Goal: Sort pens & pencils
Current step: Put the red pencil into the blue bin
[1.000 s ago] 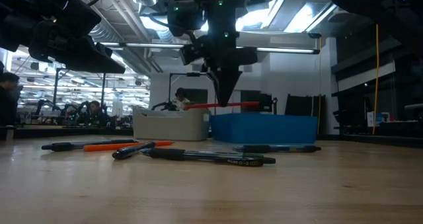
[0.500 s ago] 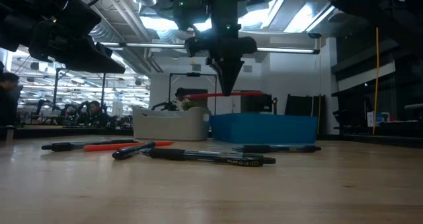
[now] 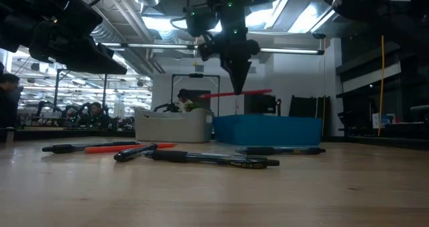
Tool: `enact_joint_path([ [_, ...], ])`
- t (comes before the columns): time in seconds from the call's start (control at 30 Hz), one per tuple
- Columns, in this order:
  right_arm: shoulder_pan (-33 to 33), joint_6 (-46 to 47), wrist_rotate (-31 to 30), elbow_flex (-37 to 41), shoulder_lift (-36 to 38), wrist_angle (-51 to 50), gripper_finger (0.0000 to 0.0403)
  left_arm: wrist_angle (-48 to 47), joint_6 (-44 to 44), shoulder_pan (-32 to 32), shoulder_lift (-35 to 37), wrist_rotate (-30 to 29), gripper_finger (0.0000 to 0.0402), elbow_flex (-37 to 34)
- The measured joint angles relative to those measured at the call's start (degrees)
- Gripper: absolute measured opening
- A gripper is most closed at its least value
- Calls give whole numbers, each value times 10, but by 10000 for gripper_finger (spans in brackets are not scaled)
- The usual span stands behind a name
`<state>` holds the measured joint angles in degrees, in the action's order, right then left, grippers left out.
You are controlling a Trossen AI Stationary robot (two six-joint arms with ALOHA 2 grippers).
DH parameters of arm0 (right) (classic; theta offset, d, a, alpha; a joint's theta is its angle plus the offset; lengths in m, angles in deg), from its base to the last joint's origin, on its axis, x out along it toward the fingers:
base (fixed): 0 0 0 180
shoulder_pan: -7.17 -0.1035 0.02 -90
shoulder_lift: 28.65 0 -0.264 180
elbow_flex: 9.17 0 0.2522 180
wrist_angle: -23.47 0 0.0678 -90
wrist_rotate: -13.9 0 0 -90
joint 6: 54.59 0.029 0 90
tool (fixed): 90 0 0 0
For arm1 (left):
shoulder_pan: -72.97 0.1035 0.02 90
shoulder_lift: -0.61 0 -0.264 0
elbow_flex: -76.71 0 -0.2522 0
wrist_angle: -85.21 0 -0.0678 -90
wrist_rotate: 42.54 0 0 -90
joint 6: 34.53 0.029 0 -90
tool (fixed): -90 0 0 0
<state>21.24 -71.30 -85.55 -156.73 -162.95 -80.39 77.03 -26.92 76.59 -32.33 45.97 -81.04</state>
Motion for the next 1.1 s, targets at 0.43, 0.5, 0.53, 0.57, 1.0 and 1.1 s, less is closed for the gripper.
enact_joint_path([
  [0.43,47,-1,0,0,4,1,39,0,0,0,0,0,14,0],
  [0.5,54,-1,0,0,9,1,39,0,0,0,0,0,14,0],
  [0.53,57,0,0,0,11,1,39,0,0,0,0,0,14,0],
  [0.57,61,0,0,0,13,1,39,0,0,0,0,0,14,0],
  [1.0,102,13,36,0,43,1,39,-7,0,0,0,-8,14,0],
  [1.1,110,13,36,0,43,1,39,-7,0,0,0,-8,14,0],
])
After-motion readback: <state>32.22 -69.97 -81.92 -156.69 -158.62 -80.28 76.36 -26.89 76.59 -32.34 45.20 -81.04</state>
